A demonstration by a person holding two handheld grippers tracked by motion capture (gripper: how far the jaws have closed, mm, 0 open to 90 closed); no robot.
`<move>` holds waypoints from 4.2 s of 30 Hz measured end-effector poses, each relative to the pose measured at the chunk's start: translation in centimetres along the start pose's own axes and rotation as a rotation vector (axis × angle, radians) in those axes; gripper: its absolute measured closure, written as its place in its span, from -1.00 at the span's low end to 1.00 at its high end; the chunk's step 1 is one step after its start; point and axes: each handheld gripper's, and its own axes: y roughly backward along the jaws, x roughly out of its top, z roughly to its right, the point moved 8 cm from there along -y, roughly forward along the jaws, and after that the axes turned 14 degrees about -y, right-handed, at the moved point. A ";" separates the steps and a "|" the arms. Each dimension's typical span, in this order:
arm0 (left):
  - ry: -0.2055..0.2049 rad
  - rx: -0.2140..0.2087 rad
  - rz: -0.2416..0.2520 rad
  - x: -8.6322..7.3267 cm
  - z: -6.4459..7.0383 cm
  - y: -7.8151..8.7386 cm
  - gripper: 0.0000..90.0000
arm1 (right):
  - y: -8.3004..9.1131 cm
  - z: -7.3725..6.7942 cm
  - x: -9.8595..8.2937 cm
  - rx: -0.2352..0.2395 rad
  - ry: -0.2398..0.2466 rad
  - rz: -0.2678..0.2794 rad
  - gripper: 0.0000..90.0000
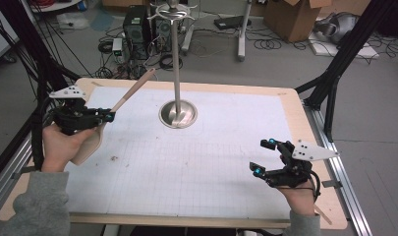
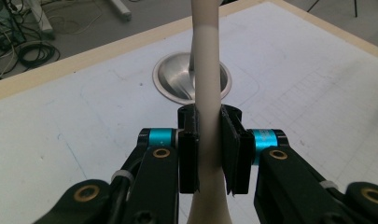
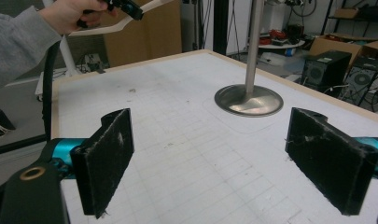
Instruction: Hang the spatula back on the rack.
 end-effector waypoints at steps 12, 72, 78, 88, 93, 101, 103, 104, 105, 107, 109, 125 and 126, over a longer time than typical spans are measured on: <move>-0.013 0.030 0.023 2.4 -0.9 1.8 0.73 | 0.0 0.0 0.0 0.001 0.001 0.002 -0.68; -0.014 0.054 0.197 10.4 -1.4 5.2 0.73 | 0.8 0.5 0.2 0.008 -0.016 0.025 -0.68; -0.004 0.044 0.212 10.5 -1.4 4.7 0.73 | 0.9 0.4 0.2 0.008 -0.017 0.023 -0.68; 0.017 0.035 0.213 10.2 -1.5 3.6 0.73 | 1.0 0.5 0.2 0.008 -0.013 0.031 -0.68; 0.023 0.028 0.211 10.2 -1.5 3.2 0.73 | 1.1 0.4 0.2 0.005 -0.014 0.030 -0.68; 0.009 0.016 0.201 10.1 -1.4 3.0 0.73 | 1.1 0.5 0.2 0.005 -0.016 0.030 -0.68; 0.011 0.009 0.204 10.0 -1.3 2.9 0.73 | 1.0 0.5 0.2 0.005 -0.012 0.031 -0.68; 0.017 0.002 0.210 9.9 -1.3 2.8 0.73 | 1.0 0.5 0.2 0.008 -0.013 0.031 -0.68; 0.020 -0.006 0.213 9.8 -1.3 2.7 0.73 | 1.0 0.5 0.2 0.005 -0.012 0.032 -0.68; 0.024 -0.012 0.219 9.6 -1.3 2.4 0.73 | 1.0 0.5 0.2 0.005 -0.012 0.032 -0.68; 0.028 -0.020 0.215 9.4 -1.3 2.1 0.73 | 1.0 0.5 0.2 0.005 -0.016 0.027 -0.68; 0.015 -0.049 0.188 9.1 -0.7 -0.2 0.73 | 1.0 0.5 0.1 0.004 -0.021 0.026 -0.68; 0.014 -0.051 0.184 9.1 -0.6 -0.4 0.73 | 1.0 0.5 0.1 0.003 -0.015 0.026 -0.68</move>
